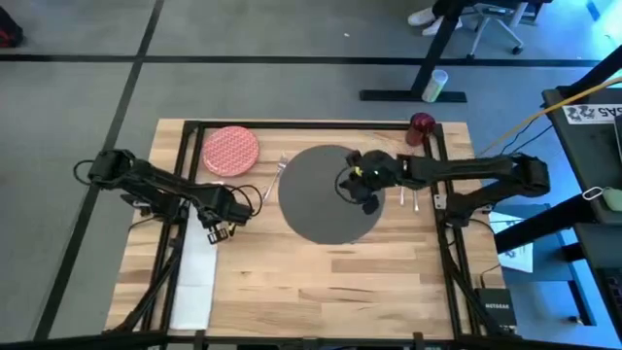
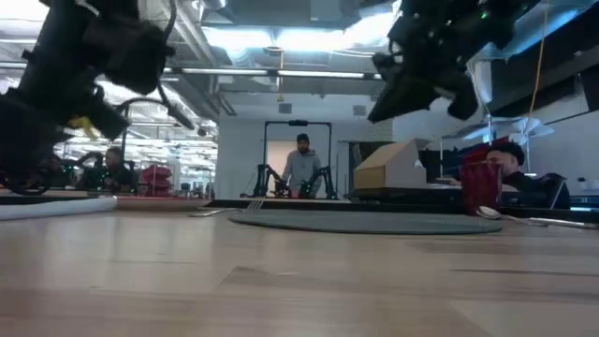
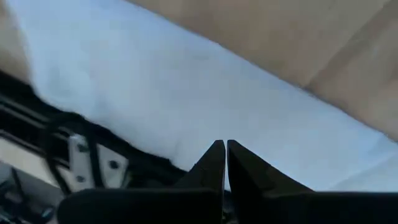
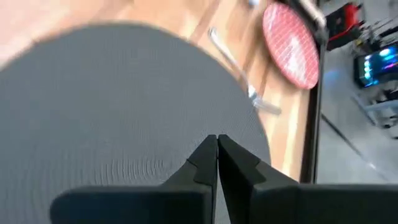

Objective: Set table place
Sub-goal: Fold the white table napkin

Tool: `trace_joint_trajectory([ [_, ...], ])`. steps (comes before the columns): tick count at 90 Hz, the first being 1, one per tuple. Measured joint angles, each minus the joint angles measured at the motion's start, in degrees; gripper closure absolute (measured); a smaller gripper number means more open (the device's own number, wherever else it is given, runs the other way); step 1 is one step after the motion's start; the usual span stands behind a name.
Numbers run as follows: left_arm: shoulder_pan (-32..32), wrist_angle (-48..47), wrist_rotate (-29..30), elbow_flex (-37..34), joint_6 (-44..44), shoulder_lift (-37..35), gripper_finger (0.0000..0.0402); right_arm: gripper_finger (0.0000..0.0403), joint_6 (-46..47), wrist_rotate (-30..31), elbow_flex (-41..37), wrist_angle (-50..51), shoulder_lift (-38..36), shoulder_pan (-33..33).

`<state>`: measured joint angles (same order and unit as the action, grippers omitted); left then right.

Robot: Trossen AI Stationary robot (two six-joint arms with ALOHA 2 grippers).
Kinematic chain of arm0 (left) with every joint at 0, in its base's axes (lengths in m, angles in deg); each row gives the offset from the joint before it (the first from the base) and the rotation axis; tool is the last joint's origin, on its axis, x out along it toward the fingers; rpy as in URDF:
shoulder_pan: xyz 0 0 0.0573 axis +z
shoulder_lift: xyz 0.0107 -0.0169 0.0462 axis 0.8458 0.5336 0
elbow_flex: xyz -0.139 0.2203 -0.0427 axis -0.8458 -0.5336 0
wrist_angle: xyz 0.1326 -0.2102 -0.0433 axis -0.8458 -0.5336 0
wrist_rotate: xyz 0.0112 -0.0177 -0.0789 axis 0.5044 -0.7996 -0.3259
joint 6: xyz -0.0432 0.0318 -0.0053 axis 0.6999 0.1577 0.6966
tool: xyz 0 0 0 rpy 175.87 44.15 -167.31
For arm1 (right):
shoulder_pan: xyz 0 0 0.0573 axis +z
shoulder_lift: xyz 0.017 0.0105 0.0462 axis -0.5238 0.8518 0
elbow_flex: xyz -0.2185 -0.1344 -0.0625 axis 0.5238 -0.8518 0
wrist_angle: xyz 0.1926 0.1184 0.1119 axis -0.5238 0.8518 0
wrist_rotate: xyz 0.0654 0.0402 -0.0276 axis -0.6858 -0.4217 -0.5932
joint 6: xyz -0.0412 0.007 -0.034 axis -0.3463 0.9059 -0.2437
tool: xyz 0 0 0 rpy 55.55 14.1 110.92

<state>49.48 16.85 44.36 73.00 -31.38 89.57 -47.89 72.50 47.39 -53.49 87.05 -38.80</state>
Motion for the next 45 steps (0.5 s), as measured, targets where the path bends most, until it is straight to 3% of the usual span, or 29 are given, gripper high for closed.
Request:
trace_joint_trajectory([
  [15,-0.7,7.5,-3.3,-3.6,1.2,0.0,0.0401,0.0403,2.1,3.4,0.0,-0.1,-0.7,3.2],
  [45,-0.1,17.4,-4.0,-4.7,4.8,-0.1,0.0401,0.0403,2.5,5.0,0.0,0.9,-0.7,3.9],
])
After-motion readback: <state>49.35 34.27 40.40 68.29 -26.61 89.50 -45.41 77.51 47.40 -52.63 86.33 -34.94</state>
